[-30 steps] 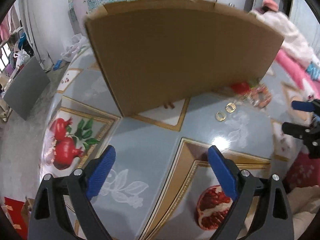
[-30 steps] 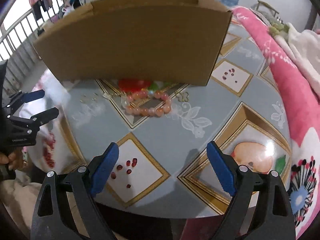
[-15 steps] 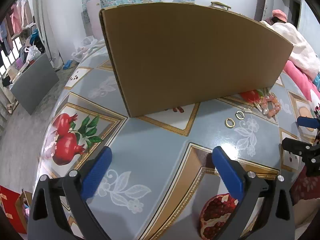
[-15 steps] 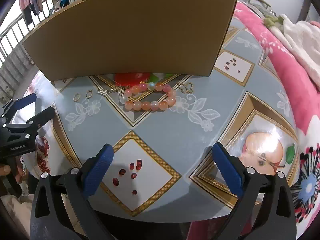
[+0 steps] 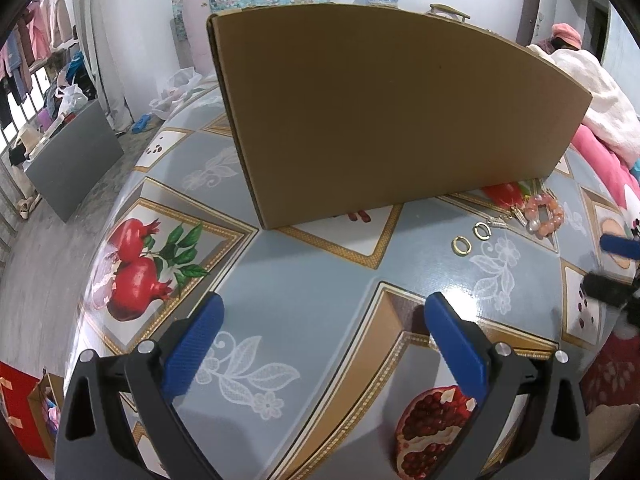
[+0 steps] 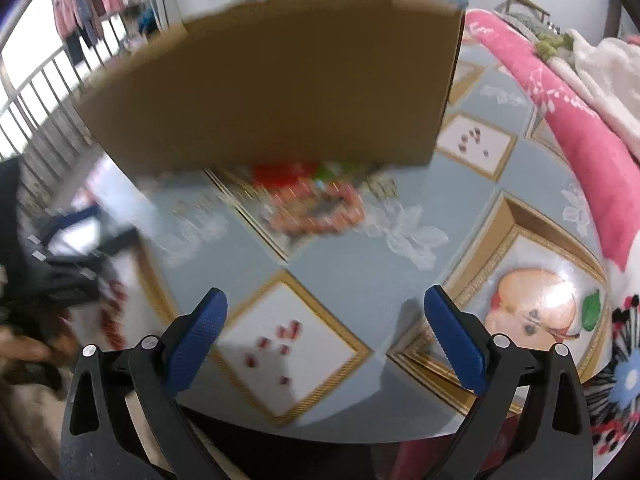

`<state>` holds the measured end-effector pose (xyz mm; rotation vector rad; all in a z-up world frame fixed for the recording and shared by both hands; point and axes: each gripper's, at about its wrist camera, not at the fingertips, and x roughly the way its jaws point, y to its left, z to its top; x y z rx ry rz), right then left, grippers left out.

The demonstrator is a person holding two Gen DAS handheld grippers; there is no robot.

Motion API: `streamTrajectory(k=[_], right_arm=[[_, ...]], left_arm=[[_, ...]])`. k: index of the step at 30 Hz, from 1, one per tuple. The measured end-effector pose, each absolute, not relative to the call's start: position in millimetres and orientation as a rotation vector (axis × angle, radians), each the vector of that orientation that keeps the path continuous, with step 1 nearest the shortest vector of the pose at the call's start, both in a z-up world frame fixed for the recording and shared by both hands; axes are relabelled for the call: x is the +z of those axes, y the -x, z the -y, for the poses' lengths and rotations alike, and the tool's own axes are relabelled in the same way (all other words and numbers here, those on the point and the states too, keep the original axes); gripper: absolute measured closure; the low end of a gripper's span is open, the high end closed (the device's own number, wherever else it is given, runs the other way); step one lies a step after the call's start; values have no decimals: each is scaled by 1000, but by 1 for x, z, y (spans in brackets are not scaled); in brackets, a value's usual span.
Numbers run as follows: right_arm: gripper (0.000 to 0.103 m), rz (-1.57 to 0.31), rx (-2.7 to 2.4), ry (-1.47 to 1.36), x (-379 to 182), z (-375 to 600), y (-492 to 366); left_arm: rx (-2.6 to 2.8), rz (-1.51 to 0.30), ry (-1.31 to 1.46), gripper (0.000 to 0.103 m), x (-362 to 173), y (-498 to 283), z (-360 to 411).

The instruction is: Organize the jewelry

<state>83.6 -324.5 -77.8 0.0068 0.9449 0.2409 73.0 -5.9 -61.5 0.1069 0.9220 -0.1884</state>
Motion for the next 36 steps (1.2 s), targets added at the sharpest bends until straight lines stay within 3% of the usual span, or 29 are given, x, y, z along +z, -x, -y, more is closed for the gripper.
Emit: streamTrajectory(k=[7, 13, 19, 24, 29, 36], right_arm=[[10, -874, 370, -2, -63, 304, -73], [29, -875, 452, 16, -61, 291, -72], [60, -909, 468, -28, -68, 294, -81], [76, -931, 459, -60, -70, 300, -89], [79, -944, 446, -72, -73, 300, -97], [79, -951, 439, -60, -72, 298, -101]], left_arm=[[-209, -920, -116, 4, -60, -72, 6], [-223, -910, -120, 5, -59, -70, 5], [-292, -817, -161, 15, -40, -58, 17], [-409, -791, -238, 30, -36, -56, 43], [-509, -804, -260, 51, -37, -65, 61], [-540, -847, -275, 72, -47, -80, 72]])
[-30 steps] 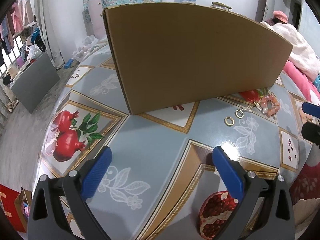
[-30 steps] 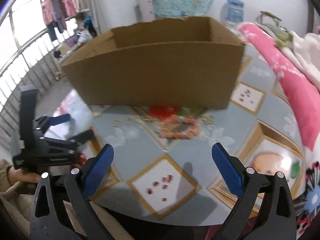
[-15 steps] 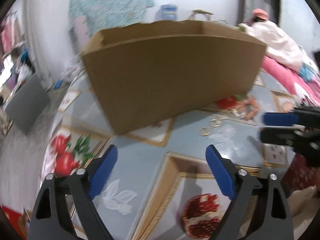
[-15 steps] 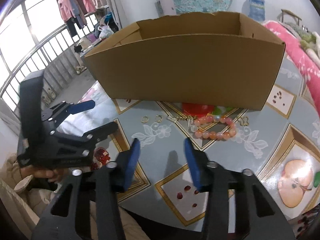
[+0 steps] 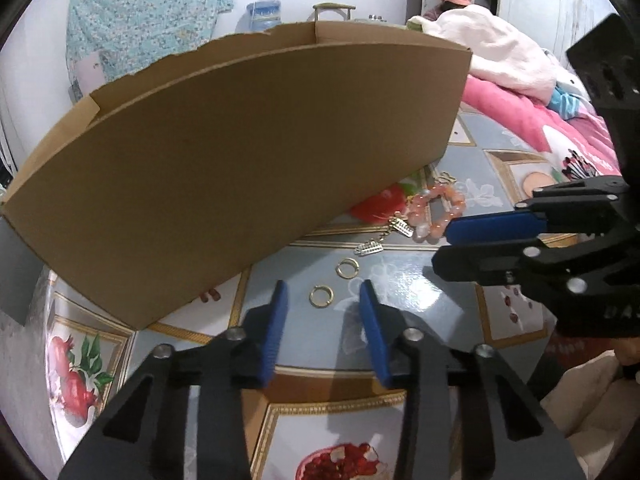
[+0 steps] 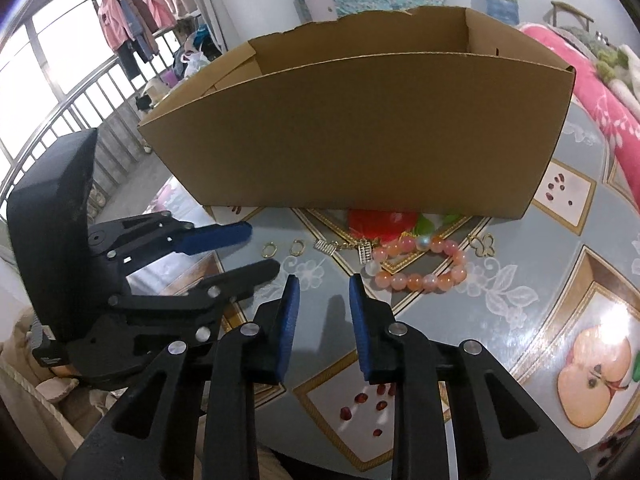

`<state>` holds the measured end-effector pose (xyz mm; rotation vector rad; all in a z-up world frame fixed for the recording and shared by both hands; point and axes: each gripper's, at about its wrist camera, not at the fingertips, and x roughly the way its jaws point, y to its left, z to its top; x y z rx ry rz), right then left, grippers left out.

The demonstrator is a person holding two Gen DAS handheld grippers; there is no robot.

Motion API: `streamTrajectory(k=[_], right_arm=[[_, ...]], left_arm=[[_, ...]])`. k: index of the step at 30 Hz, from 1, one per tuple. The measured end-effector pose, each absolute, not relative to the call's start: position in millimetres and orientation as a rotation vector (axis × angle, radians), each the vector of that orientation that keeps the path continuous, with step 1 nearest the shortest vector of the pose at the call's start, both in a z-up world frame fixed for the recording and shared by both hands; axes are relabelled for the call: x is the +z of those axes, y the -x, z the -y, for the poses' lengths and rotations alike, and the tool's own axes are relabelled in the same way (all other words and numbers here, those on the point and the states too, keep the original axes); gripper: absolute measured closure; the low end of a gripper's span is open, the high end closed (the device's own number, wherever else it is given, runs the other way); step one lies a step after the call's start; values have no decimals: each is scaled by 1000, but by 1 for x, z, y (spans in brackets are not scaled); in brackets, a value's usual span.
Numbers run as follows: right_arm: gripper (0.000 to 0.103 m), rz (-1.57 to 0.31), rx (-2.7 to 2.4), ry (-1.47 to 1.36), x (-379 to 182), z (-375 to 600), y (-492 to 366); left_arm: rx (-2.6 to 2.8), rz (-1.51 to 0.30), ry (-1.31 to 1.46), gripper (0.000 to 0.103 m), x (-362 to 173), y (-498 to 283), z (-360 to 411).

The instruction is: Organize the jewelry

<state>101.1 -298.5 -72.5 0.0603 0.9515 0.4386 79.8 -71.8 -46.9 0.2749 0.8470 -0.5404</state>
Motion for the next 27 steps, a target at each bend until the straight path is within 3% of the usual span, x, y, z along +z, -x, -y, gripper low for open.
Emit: streamTrajectory(k=[10, 27], right_arm=[[79, -963, 430, -78, -73, 301, -103], [78, -962, 527, -27, -81, 276, -115]], left_arm=[[-542, -849, -315, 92, -48, -80, 79], [-452, -863, -251, 92, -47, -83, 43]])
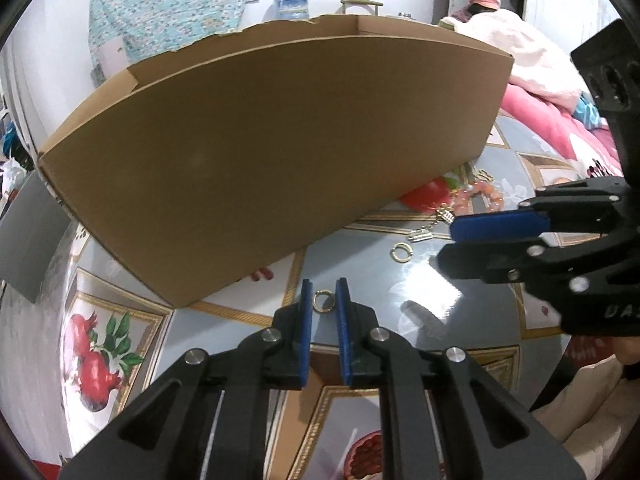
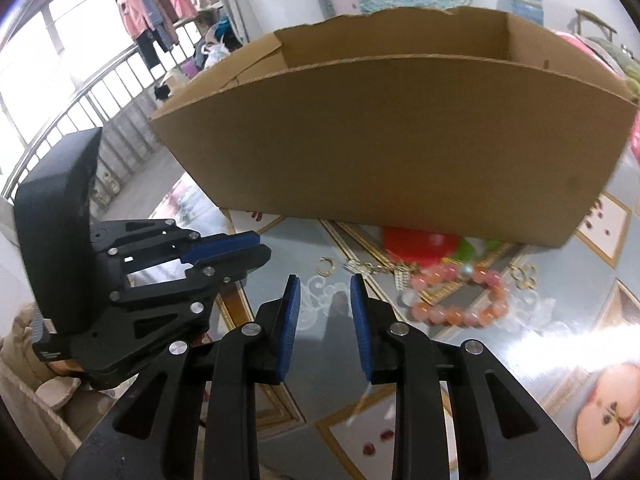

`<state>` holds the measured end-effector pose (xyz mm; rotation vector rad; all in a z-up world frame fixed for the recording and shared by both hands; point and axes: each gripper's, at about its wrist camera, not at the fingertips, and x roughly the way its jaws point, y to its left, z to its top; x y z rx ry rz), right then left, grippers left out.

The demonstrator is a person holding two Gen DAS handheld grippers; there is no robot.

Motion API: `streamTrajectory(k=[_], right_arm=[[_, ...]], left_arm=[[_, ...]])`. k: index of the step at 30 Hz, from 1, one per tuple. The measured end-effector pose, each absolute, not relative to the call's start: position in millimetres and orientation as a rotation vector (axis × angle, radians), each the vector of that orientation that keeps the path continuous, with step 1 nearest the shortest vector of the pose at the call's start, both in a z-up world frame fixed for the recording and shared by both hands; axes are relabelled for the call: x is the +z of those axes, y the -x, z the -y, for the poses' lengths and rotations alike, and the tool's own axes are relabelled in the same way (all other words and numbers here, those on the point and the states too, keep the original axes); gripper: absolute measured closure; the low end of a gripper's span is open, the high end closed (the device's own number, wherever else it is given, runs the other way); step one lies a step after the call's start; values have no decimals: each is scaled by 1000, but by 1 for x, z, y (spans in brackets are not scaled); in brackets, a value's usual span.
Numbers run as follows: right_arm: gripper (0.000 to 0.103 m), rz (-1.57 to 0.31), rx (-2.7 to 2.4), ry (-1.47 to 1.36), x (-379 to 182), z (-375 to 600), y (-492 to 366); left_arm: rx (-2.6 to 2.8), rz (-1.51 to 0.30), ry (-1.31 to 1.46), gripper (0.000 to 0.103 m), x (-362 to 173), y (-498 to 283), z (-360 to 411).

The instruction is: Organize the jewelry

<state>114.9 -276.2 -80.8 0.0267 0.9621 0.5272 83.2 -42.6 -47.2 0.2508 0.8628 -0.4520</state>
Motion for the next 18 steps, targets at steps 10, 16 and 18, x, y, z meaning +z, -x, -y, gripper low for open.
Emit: streamTrajectory(k=[10, 16, 18], right_arm=[[78, -955, 515, 80, -87, 255, -123], [79, -915, 492, 209, -89, 241, -118], [80, -903, 483, 255, -89, 236, -115]], left_arm=[[-459, -859, -240, 92, -48, -82, 37], [-467, -858, -239, 92, -47, -82, 34], [-469, -857, -238, 92, -46, -82, 34]])
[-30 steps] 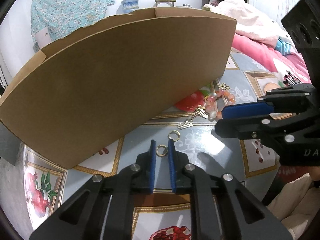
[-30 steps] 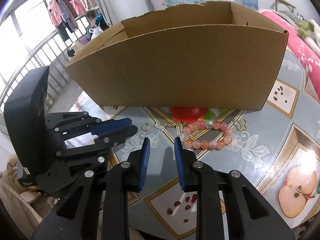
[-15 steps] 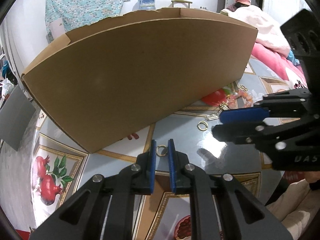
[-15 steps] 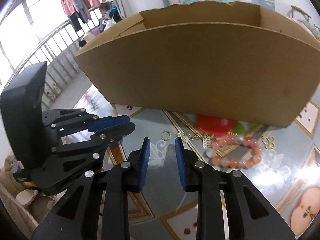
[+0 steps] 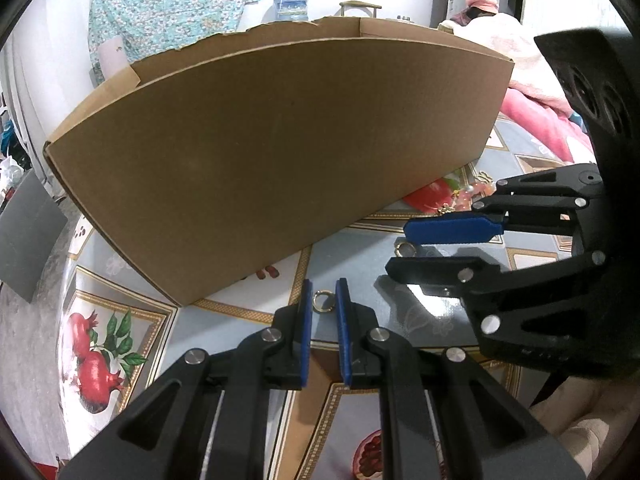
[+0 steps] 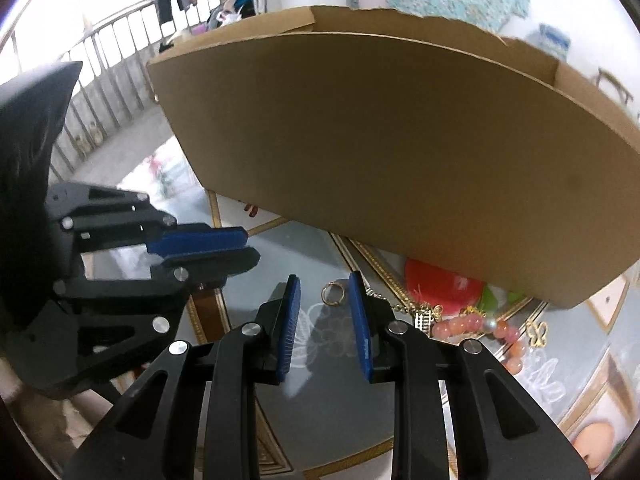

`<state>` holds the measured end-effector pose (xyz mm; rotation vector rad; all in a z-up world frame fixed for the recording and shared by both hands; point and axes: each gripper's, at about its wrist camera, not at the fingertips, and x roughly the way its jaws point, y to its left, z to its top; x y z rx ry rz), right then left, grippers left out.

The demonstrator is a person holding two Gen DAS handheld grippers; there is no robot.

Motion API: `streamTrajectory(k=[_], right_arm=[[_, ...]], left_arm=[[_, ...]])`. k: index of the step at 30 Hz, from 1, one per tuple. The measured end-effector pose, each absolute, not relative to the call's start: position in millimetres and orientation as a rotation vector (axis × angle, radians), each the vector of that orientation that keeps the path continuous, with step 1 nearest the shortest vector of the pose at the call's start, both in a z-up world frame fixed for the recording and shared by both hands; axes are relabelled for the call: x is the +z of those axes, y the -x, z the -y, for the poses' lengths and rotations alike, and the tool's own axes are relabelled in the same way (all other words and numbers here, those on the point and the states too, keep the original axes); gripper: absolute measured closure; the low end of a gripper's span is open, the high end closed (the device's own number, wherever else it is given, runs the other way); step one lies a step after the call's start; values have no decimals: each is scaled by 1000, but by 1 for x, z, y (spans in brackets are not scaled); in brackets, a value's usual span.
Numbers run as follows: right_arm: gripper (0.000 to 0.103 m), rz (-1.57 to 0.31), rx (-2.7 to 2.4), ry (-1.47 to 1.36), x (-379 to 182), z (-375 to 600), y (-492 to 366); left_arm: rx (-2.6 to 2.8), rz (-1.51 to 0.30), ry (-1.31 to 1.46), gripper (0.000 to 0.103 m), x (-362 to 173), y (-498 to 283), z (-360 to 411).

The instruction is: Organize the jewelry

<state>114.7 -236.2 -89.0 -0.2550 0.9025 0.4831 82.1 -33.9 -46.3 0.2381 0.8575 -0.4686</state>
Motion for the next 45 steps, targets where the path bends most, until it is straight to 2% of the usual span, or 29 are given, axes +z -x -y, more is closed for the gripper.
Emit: streamTrajectory(k=[2, 4, 9, 10, 25, 26, 27, 29, 38, 41, 45], right_arm=[[82, -903, 478, 261, -89, 233, -114], [93, -908, 475, 253, -88, 234, -114], [96, -908, 480, 232, -87, 237, -112], [103, -910, 484, 221, -86, 241, -111], [103, -895, 516, 156, -77, 256, -107], [99, -903, 518, 153, -78, 256, -107], [91, -916, 521, 159, -80, 257, -107], [83, -920, 517, 171, -82, 256, -107], [83, -953, 516, 254, -88, 246, -108], [95, -953, 509, 286, -89, 238, -108], [96, -960, 517, 251, -89, 243, -112]], left_arm=[[-469, -857, -237, 92, -46, -82, 34], [-469, -857, -237, 92, -46, -82, 34], [-466, -854, -242, 92, -46, -82, 34], [-466, -853, -242, 92, -46, -82, 34], [-457, -838, -226, 94, -46, -77, 32], [-457, -838, -226, 94, -46, -76, 32], [-456, -837, -227, 94, -46, -76, 32], [-456, -838, -227, 94, -47, -76, 31], [-458, -837, -224, 94, -47, -76, 31], [-460, -836, -222, 94, -47, -75, 30], [-466, -834, -222, 94, -46, -75, 28]])
